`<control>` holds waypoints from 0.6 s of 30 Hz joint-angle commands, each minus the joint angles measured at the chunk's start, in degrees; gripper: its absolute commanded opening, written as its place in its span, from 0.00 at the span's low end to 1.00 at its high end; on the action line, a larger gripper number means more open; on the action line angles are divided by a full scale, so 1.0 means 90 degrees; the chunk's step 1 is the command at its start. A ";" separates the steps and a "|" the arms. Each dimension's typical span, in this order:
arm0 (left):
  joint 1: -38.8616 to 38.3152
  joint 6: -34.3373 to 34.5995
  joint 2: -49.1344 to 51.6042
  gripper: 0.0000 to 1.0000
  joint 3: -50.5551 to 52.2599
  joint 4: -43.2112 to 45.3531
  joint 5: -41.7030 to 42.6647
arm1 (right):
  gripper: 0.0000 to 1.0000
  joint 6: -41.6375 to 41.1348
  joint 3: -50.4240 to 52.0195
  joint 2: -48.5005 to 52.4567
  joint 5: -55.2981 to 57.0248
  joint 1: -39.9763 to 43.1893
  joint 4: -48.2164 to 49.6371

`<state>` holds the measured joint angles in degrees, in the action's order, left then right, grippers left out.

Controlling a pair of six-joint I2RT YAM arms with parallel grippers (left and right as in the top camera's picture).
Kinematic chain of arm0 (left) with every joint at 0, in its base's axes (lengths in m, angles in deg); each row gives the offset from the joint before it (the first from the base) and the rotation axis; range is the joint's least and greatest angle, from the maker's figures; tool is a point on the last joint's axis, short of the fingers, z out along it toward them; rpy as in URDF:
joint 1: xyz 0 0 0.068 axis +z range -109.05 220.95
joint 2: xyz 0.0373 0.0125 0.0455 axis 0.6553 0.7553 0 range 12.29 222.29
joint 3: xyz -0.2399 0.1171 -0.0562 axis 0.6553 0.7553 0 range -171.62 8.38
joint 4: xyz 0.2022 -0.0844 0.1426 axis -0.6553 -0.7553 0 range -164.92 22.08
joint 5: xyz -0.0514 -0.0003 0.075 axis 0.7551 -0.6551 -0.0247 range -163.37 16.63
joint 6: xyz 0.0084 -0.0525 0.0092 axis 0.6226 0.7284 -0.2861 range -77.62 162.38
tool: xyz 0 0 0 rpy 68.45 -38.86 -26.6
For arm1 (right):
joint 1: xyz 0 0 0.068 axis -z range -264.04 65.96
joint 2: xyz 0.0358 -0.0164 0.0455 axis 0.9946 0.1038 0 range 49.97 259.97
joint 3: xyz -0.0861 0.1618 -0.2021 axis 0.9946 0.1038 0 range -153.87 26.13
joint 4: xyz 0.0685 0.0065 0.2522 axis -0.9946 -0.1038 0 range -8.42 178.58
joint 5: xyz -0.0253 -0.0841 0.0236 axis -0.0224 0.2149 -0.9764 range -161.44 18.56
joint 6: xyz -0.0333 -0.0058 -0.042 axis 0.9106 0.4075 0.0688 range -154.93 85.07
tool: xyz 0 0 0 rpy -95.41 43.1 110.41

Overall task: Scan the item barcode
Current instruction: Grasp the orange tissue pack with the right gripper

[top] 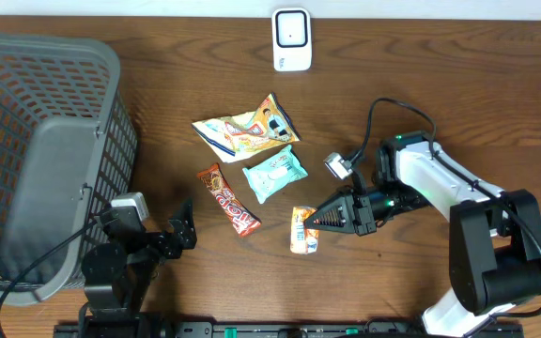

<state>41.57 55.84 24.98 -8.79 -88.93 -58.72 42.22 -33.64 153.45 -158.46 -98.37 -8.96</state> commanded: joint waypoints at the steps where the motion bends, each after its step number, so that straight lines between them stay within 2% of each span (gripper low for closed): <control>1: -0.0007 -0.0085 -0.0015 0.98 0.0027 0.0005 -0.0039 | 0.01 0.0153 -0.0002 -0.0068 -0.0272 0.0007 0.0000; 8: -0.0007 -0.0085 -0.0015 0.98 0.0027 0.0005 -0.0039 | 0.01 0.0253 -0.0002 -0.0068 -0.0272 0.0010 0.0000; 18: -0.0007 -0.0085 -0.0015 0.98 0.0027 0.0005 -0.0039 | 0.01 0.1129 -0.0474 -0.0068 -0.0209 0.0070 0.0294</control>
<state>41.57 55.84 24.98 -8.79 -88.93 -58.72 48.27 -34.23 153.45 -159.01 -98.35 -8.06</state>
